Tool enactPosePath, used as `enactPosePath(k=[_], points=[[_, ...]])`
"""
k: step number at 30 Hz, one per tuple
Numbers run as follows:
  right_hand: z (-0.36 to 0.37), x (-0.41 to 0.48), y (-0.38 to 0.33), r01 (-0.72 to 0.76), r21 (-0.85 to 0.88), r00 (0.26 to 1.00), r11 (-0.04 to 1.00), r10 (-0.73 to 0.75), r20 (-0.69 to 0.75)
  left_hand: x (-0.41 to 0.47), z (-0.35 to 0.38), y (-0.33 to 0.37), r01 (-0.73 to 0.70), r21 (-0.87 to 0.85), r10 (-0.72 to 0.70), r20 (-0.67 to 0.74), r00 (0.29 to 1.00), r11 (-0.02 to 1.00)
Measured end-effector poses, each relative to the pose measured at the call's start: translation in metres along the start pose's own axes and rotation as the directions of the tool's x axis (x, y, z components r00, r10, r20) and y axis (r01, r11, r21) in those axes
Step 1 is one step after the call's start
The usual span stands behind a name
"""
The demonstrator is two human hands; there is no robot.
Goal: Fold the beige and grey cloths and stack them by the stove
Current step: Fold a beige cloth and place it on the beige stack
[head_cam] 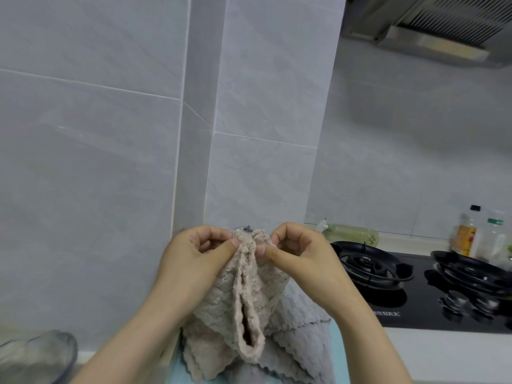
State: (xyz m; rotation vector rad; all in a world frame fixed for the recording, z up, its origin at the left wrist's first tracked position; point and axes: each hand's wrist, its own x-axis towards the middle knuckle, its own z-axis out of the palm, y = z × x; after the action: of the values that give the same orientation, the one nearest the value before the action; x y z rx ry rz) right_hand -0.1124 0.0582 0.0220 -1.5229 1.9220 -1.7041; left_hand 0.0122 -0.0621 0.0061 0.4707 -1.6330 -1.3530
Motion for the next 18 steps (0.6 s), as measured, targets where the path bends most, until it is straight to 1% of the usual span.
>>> enactPosePath(k=[2, 6, 10, 12, 16, 18], points=[[0.0021, -0.0004, -0.0005, -0.007, 0.017, 1.0, 1.0, 0.007, 0.008, -0.0019, 0.0003, 0.0022, -0.004, -0.004, 0.004, 0.027, 1.0, 1.0], [0.0046, -0.0008, -0.002, -0.004, -0.002, 1.0, 1.0, 0.004, -0.026, -0.0079, 0.0002, 0.0091, 0.023, -0.029, -0.018, 0.162, 0.987, 0.999], [0.0034, -0.0003, -0.0026, 0.002, 0.01, 0.999, 1.0, -0.001, -0.043, -0.0059, -0.0009, 0.0082, 0.052, -0.019, -0.048, 0.145, 0.988, 0.998], [0.0039, -0.0007, -0.0024, 0.001, 0.018, 0.999, 1.0, 0.0, -0.045, -0.0059, -0.0008, 0.0085, 0.042, -0.027, -0.038, 0.136, 0.99, 0.999], [0.0064, -0.001, -0.0022, 0.026, -0.021, 0.998, 0.999, -0.027, -0.062, -0.0082, -0.0025, 0.0105, 0.032, -0.026, -0.026, 0.188, 0.982, 0.999], [0.0066, -0.0002, -0.0011, 0.039, -0.043, 0.996, 0.998, -0.042, -0.073, -0.0074, -0.0031, 0.0082, 0.006, -0.009, -0.005, 0.187, 0.982, 1.0]])
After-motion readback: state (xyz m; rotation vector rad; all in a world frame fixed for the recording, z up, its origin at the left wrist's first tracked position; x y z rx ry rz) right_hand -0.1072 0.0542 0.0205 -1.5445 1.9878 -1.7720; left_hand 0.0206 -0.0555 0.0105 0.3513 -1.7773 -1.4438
